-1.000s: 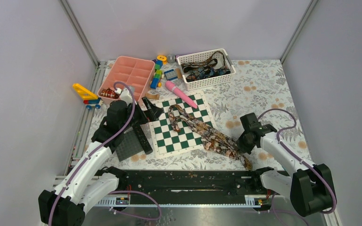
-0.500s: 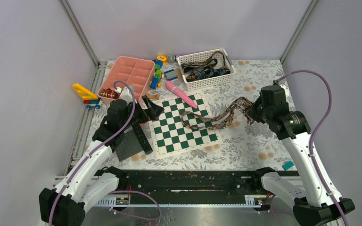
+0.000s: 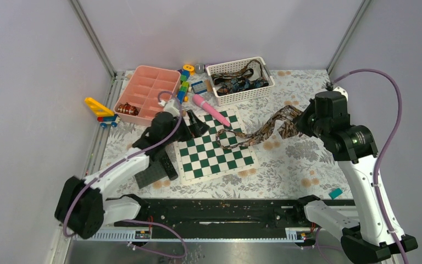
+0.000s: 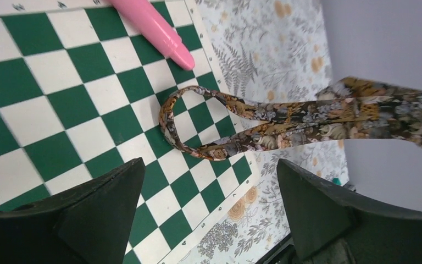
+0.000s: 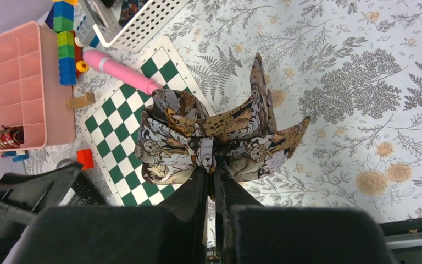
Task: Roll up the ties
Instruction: Flatten out the tie at the center of the board.
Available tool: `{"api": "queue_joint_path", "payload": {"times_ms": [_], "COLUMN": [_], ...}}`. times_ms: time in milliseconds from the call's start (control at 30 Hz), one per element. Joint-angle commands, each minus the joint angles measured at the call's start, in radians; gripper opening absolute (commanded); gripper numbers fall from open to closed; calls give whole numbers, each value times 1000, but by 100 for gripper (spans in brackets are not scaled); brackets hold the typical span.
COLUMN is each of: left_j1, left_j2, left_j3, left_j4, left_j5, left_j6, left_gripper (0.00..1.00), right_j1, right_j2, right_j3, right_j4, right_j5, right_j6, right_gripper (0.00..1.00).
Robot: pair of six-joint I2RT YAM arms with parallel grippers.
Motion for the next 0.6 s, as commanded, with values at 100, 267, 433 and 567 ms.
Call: {"api": "queue_joint_path", "payload": {"times_ms": [100, 267, 433, 567], "left_j1": [-131, -188, -224, -245], "left_j2": [309, 483, 612, 654], "left_j3": [219, 302, 404, 425], "left_j4": [-23, -3, -75, -93], "left_j5": [-168, -231, -320, -332], "left_j6": [31, -4, 25, 54], "left_gripper": [87, 79, 66, 62], "right_j1": [5, 5, 5, 5], "right_j2": [-31, -57, -73, -79], "right_j3": [-29, -66, -95, -105], "right_j4": [-8, -1, 8, 8], "right_j5": [-8, -22, -51, -54], "right_j6": [-10, -5, 0, -7], "right_gripper": [0, 0, 0, 0]}}
